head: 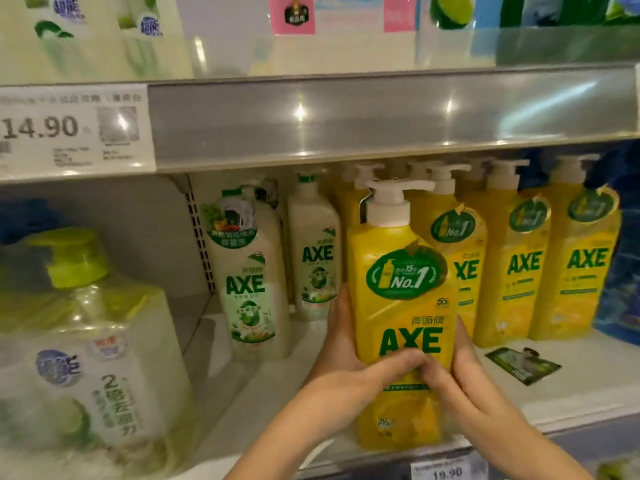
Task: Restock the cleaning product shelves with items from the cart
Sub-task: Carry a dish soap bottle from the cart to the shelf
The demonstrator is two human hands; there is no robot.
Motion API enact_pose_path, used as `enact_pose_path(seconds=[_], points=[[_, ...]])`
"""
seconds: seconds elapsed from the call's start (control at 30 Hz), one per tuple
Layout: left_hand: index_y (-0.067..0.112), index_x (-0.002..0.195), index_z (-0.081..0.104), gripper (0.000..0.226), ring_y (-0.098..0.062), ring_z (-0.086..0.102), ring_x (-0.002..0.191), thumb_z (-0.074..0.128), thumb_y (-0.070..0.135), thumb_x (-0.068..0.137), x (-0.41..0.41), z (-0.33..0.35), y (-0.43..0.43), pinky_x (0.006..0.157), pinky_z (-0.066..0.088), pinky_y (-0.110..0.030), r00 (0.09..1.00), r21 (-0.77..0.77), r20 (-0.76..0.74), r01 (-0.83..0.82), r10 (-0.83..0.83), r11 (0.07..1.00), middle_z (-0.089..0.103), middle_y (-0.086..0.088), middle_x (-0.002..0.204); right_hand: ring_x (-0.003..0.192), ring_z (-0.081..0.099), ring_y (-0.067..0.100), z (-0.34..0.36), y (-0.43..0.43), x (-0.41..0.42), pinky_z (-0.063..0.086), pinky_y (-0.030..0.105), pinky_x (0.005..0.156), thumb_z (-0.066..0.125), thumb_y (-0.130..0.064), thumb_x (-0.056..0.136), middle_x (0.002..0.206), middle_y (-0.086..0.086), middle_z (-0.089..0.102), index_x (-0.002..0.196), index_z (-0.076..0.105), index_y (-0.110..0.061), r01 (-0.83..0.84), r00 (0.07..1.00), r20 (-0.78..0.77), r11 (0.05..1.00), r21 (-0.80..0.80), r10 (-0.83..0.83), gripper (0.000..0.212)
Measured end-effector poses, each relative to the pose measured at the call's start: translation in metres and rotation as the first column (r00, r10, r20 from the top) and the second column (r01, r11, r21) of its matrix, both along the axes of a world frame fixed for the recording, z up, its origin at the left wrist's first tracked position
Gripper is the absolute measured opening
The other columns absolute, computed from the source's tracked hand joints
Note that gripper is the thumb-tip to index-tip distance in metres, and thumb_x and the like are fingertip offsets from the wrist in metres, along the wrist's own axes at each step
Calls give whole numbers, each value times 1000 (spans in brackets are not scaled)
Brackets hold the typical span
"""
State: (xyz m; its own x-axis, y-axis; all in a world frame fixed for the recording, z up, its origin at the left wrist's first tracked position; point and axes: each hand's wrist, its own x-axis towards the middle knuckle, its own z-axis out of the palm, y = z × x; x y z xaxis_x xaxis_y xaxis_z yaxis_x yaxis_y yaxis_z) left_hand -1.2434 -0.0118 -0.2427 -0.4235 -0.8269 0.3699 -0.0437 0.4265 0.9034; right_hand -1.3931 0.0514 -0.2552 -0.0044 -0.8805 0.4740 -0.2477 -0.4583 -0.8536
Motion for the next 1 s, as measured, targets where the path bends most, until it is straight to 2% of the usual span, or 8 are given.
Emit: enact_pose_path(seconds=[0.17,0.27,0.33,0.5,0.57,0.73,0.9,1.0], points=[[31,139,30,82,-12,58,119,77,40,71,-3,4,-16,95,52,-32,990,7,-25,139,-139,990,55,1,134,122,44,4,10,-11,-9,39,30,103,48,-76,75,125,-20,42,134,36,-30,228,929,-269,965,-128,-255,75],[26,139,29,70,-10,60,116,71,25,83,-12,4,-35,91,53,-28,991,-29,-41,125,-127,992,57,1,131,108,54,8,11,-27,-15,48,36,92,46,-83,71,114,-18,49,120,44,-34,282,916,-260,951,-128,-306,70],[29,138,30,72,-10,60,115,71,34,79,-18,3,-46,94,53,-34,994,-36,-38,97,-99,995,58,4,130,102,58,15,12,-39,-16,51,39,87,47,-85,67,111,-7,55,115,46,-31,331,903,-246,936,-122,-352,72],[33,129,36,60,-7,63,109,67,37,78,-26,-1,-68,91,55,-32,998,10,-12,63,-63,998,60,4,124,95,57,29,17,-59,-15,50,47,84,63,-45,76,106,8,51,114,56,-6,455,824,-298,876,-156,-481,55],[35,128,36,62,-8,63,109,69,46,76,-24,-3,-75,92,55,-35,997,34,21,76,-76,997,60,6,124,90,58,31,16,-60,-14,52,50,81,65,-44,72,109,7,45,114,56,-4,515,790,-280,838,-180,-546,58],[28,126,38,80,-17,61,113,68,70,65,-29,-10,-90,94,52,-47,996,16,90,15,-16,1000,59,-2,125,77,61,26,12,-64,-11,51,44,66,73,-39,75,87,5,61,92,42,-17,576,760,-221,791,-206,-611,42],[29,129,35,81,-18,59,115,61,74,66,-31,-12,-102,96,51,-48,991,-1,130,-4,5,1000,56,-3,127,60,45,16,11,-73,-12,33,27,51,76,-36,78,69,-5,46,85,41,-14,595,689,-281,743,-307,-668,41],[34,139,25,91,-19,54,123,59,77,68,-33,-14,-103,101,47,-49,992,-41,127,-9,14,999,50,-4,135,54,46,18,6,-77,-13,34,32,47,73,-37,80,61,-6,47,75,43,-17,584,642,-338,725,-365,-688,37]])
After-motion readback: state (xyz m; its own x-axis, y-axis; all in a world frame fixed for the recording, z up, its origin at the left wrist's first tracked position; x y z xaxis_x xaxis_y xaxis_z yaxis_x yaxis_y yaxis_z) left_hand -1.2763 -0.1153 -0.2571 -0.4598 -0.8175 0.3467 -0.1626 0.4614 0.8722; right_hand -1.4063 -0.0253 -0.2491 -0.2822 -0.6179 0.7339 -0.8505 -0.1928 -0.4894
